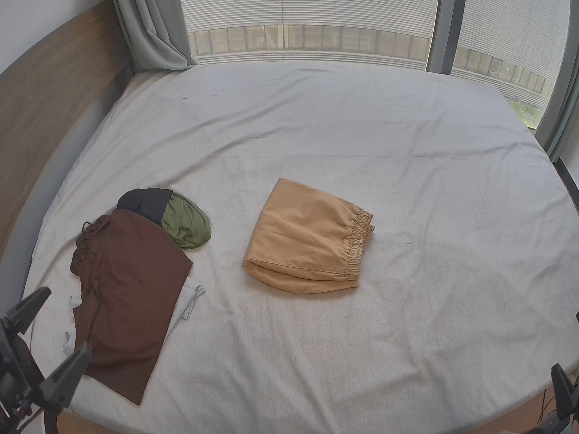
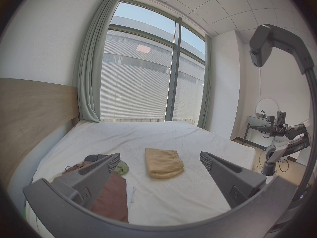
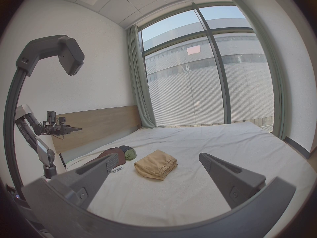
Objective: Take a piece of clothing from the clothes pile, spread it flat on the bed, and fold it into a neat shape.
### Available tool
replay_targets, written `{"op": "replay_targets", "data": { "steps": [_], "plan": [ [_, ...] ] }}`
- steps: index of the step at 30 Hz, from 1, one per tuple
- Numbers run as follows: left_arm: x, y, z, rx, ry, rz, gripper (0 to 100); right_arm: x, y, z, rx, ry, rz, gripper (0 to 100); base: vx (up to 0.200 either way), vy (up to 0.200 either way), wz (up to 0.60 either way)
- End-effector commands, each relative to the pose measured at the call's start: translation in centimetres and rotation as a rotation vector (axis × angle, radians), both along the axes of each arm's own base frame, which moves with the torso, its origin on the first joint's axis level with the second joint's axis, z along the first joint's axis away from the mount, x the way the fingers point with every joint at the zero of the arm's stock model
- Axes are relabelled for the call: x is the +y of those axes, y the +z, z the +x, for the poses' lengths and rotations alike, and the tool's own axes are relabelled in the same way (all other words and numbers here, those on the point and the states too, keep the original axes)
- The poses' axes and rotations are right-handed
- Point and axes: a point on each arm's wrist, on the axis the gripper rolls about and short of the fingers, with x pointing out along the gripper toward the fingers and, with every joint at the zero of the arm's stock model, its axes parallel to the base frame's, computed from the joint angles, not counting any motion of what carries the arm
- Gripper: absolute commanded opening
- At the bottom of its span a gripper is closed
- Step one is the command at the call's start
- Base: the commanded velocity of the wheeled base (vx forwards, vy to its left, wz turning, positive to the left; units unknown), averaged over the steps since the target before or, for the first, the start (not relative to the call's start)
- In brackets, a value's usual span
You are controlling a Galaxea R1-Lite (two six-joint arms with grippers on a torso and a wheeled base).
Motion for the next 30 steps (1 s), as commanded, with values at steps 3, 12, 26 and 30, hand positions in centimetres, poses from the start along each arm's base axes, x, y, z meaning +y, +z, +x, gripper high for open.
{"op": "replay_targets", "data": {
  "steps": [3,12,26,30],
  "plan": [
    [1.0,-3.6,-5.1,-0.025,0.055,-0.003,100,-0.4,-1.8,-0.4,0.036,-0.168,-0.007,100,0.000,0.000,0.00],
    [1.2,-6.1,-6.0,0.071,0.207,0.028,100,-0.5,-4.0,-0.7,0.180,-0.353,-0.013,100,0.000,0.000,0.00],
    [1.1,-7.0,-6.6,0.069,0.343,0.032,100,-0.8,-4.5,-0.7,0.234,-0.481,-0.033,100,0.000,0.000,0.00],
    [1.2,-7.0,-6.6,0.066,0.346,0.028,100,-0.8,-4.5,-0.7,0.233,-0.480,-0.034,100,0.000,0.000,0.00]
  ]
}}
